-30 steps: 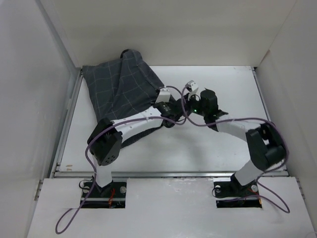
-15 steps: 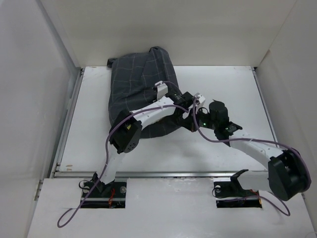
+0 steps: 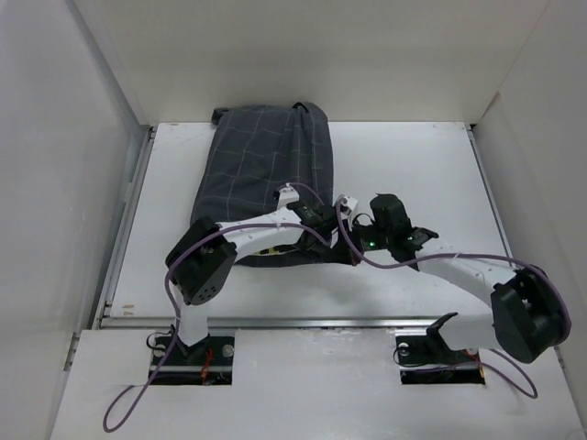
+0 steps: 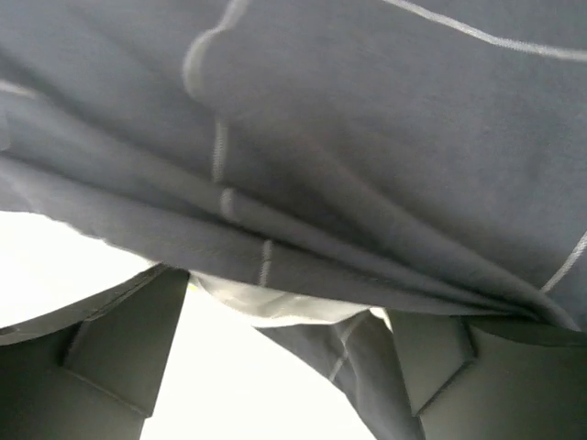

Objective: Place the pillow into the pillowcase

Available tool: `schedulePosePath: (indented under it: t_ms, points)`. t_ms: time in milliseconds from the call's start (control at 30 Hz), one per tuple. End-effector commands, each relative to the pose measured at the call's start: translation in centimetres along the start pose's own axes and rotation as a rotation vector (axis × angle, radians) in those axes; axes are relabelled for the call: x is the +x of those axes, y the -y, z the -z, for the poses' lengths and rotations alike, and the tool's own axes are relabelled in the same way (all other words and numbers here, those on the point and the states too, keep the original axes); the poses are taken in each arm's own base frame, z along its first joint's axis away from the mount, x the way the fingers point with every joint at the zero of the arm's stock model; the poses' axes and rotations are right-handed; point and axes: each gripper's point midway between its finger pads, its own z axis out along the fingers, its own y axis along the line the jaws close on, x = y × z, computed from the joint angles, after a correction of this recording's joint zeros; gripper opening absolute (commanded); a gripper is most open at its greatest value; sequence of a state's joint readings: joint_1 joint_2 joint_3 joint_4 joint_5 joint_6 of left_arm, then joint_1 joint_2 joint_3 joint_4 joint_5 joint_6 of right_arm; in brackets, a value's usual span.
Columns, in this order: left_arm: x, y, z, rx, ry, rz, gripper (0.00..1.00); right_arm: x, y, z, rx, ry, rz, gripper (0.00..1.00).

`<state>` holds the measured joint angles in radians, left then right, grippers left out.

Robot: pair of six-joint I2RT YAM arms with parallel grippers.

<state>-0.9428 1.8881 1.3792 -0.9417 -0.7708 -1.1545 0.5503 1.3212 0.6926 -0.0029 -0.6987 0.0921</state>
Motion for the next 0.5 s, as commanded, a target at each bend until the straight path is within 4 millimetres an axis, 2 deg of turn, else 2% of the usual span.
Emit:
schedulePosePath:
  t_ms: [0, 67, 100, 133, 233, 267, 300, 333, 367, 400, 433, 467]
  points:
    - [5.8, 3.5, 11.3, 0.438, -0.043, -0.232, 0.78, -2.6, 5.9, 1.2, 0.268, 0.063, -0.146, 0.0]
    - [6.6, 3.8, 12.6, 0.526, -0.085, -0.251, 0.67, -2.0, 5.9, 1.2, 0.272, 0.041, -0.152, 0.03]
    - [6.7, 3.1, 13.4, 0.555, -0.095, -0.241, 0.56, -2.1, 5.7, 1.5, 0.271, 0.042, -0.141, 0.12]
    - [7.0, 2.8, 14.0, 0.579, -0.104, -0.244, 0.49, -2.3, 5.4, 1.8, 0.27, 0.049, -0.136, 0.16]
    - [5.6, 1.3, 16.1, 0.655, -0.103, -0.163, 0.36, -2.4, 6.3, 3.2, 0.369, 0.062, -0.12, 0.16]
    - [4.9, 1.0, 16.8, 0.68, -0.099, -0.133, 0.38, -2.0, 7.1, 3.8, 0.426, 0.06, -0.116, 0.16]
    - [4.3, 0.7, 17.4, 0.712, -0.073, -0.118, 0.45, -1.7, 7.3, 4.2, 0.454, 0.051, -0.123, 0.18]
    - [2.5, 0.0, 19.0, 0.777, -0.047, -0.054, 0.61, -1.9, 7.2, 4.7, 0.473, 0.059, -0.119, 0.21]
    - [2.1, 0.0, 19.4, 0.823, -0.025, -0.036, 0.74, -1.8, 7.3, 5.0, 0.486, 0.058, -0.12, 0.25]
    - [1.8, -0.2, 20.1, 0.872, -0.02, -0.036, 0.95, -1.6, 7.1, 5.2, 0.487, 0.05, -0.125, 0.3]
    - [1.1, -1.0, 21.3, 0.936, -0.014, -0.011, 1.0, -2.2, 6.6, 5.6, 0.484, 0.074, -0.111, 0.32]
    - [1.6, -1.4, 21.0, 0.952, -0.017, -0.025, 1.0, -2.4, 6.3, 6.0, 0.483, 0.081, -0.107, 0.34]
